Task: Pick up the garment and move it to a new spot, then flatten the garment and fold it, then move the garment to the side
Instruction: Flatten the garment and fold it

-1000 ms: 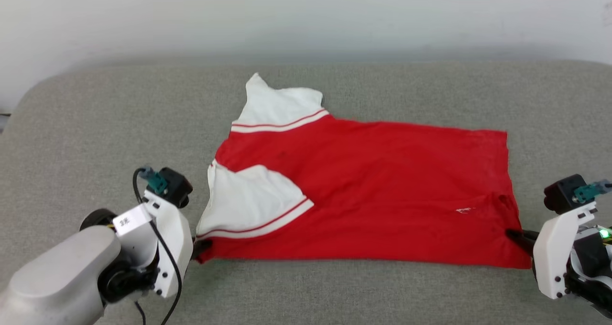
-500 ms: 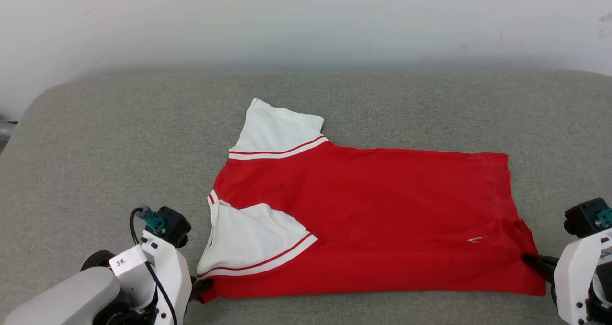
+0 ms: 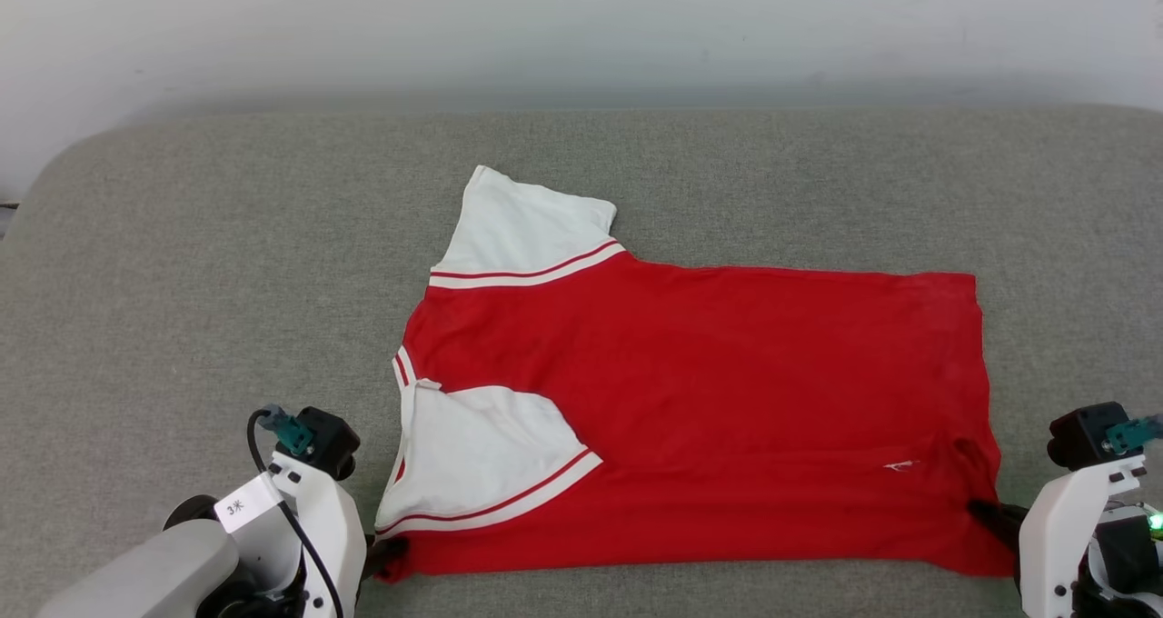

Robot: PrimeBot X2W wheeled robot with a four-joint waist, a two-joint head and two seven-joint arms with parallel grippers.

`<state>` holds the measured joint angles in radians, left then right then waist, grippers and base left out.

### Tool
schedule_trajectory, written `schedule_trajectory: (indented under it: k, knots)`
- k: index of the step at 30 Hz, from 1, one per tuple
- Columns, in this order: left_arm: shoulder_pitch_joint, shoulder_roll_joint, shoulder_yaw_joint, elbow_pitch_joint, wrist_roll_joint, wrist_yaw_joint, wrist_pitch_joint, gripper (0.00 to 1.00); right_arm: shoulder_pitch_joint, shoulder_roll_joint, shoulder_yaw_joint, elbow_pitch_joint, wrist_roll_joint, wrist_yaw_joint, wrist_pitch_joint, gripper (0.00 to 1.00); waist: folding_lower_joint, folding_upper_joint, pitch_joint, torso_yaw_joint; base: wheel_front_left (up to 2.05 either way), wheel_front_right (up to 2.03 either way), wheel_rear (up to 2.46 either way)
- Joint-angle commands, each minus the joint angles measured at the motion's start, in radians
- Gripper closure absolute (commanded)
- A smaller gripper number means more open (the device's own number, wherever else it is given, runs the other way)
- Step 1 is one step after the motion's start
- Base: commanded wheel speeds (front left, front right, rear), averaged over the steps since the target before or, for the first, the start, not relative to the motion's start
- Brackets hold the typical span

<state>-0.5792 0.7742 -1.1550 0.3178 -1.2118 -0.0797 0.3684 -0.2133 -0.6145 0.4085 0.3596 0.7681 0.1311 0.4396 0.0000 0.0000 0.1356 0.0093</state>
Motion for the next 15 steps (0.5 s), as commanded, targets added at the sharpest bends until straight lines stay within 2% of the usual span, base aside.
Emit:
schedule_trajectory:
  k: [1, 2, 9, 15]
  knots:
    - [0.003, 0.001, 0.000, 0.016, 0.006, -0.005, -0.013, 0.58, 0.015, 0.013, -0.002, 0.006, -0.012, -0.001, -0.028, 0.61, 0.0000, 0.0000, -0.014, 0.002, 0.00, 0.00, 0.00]
    - [-0.002, 0.006, 0.000, 0.017, 0.020, -0.004, -0.025, 0.00, 0.013, 0.016, -0.008, 0.004, -0.018, -0.001, -0.050, 0.00, 0.0000, 0.0000, -0.021, 0.002, 0.00, 0.00, 0.00]
    - [-0.007, 0.036, 0.026, -0.028, 0.039, 0.021, -0.087, 0.00, 0.046, 0.054, -0.089, -0.046, -0.068, -0.001, -0.223, 0.00, 0.0000, 0.0000, -0.069, -0.003, 0.00, 0.00, 0.00]
    - [-0.056, 0.069, 0.084, -0.084, 0.078, 0.063, -0.174, 0.00, 0.080, 0.145, -0.235, -0.108, -0.192, -0.001, -0.406, 0.00, 0.0000, 0.0000, -0.069, -0.015, 0.00, 0.00, 0.00]
